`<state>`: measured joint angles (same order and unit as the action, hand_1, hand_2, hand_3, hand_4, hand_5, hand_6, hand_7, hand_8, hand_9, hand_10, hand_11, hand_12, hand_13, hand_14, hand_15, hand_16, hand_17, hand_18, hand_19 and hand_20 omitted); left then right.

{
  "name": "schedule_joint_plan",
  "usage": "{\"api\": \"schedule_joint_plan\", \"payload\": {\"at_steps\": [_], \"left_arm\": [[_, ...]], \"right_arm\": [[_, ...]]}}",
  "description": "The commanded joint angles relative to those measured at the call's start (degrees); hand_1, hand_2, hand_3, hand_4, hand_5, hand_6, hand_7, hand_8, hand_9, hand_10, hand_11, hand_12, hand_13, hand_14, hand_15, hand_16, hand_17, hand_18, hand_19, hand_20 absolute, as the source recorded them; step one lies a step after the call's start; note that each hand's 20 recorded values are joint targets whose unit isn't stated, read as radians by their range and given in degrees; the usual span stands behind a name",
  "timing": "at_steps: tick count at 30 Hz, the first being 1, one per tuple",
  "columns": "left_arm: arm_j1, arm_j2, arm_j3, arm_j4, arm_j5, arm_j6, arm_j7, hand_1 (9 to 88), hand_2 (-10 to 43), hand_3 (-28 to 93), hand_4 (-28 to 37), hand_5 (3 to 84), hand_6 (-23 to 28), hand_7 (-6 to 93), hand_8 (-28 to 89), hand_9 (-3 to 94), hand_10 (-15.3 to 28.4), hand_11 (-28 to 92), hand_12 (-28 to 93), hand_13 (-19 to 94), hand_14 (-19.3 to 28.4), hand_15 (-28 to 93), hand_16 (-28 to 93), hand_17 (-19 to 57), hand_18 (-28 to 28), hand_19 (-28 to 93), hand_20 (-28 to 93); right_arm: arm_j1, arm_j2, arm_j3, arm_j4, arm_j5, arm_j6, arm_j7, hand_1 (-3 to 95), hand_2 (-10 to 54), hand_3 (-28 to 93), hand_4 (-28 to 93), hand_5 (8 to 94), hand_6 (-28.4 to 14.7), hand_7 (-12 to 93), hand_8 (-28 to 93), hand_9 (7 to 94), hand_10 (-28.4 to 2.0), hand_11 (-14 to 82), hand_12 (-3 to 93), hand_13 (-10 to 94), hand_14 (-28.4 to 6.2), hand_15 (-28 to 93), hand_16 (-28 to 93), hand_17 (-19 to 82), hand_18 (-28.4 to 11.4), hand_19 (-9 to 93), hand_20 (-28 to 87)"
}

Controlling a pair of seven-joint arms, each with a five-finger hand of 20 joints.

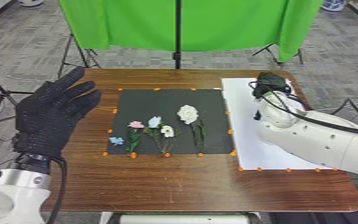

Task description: Arrange flowers

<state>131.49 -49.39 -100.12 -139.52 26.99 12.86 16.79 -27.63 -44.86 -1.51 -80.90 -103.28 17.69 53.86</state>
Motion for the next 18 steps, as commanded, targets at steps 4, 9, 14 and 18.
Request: {"api": "schedule_joint_plan", "payload": {"at_steps": [4, 9, 14, 18], "left_arm": [[-0.3, -0.73, 0.16, 0.26, 0.33, 0.05, -2.17, 22.3, 7.9, 78, -22.0, 39.6, 12.1, 13.4, -9, 32.2, 22.3, 32, 11, 25, 28.4, 56, -11, -6.4, 28.4, 74, -14], [-0.7, -0.73, 0.28, 0.44, 0.46, -0.18, -2.60, 22.3, 8.0, 78, -22.0, 39.5, 12.1, 13.5, -9, 32.3, 22.3, 32, 11, 25, 28.4, 56, -11, -6.4, 28.4, 74, -14], [-1.9, -0.78, 0.62, 0.87, 0.61, -0.62, -3.63, 22.3, 8.0, 78, -21.9, 39.5, 12.1, 13.5, -9, 32.2, 22.3, 32, 11, 25, 28.4, 56, -11, -6.4, 28.4, 74, -14], [-2.3, -0.93, 0.49, 1.03, 0.82, -0.98, -4.11, 22.3, 8.1, 78, -21.9, 39.5, 12.1, 13.5, -9, 32.2, 22.3, 32, 11, 25, 28.4, 56, -11, -6.4, 28.4, 74, -14]], "right_arm": [[-2.8, -3.5, 4.6, -8.6, -4.1, 2.9, -2.1, 58.2, -9.5, 71, -28, 85.2, 3.5, 25, 3, 93.7, -5.0, 15.3, 29.8, 92, 1.0, 44, 28, 52, -13.1, 93, 7], [-5.1, -5.9, 5.3, -11.5, -5.5, 3.5, -2.4, 58.0, -9.5, 71, -28, 85.4, 3.5, 24, 4, 93.7, -5.1, 15.5, 29.7, 92, 0.8, 44, 28, 52, -13.5, 93, 8], [-6.7, -7.7, 5.7, -12.5, -5.7, 3.6, -2.2, 58.0, -9.5, 71, -28, 85.4, 3.4, 24, 4, 93.7, -5.0, 15.4, 29.7, 92, 0.7, 45, 27, 51, -13.7, 93, 10], [-6.6, -7.5, 4.8, -12.8, -4.6, 4.4, -1.8, 57.8, -9.5, 71, -28, 85.4, 3.4, 24, 4, 93.7, -5.1, 15.4, 29.7, 92, 0.7, 45, 27, 51, -13.7, 93, 10]]}}
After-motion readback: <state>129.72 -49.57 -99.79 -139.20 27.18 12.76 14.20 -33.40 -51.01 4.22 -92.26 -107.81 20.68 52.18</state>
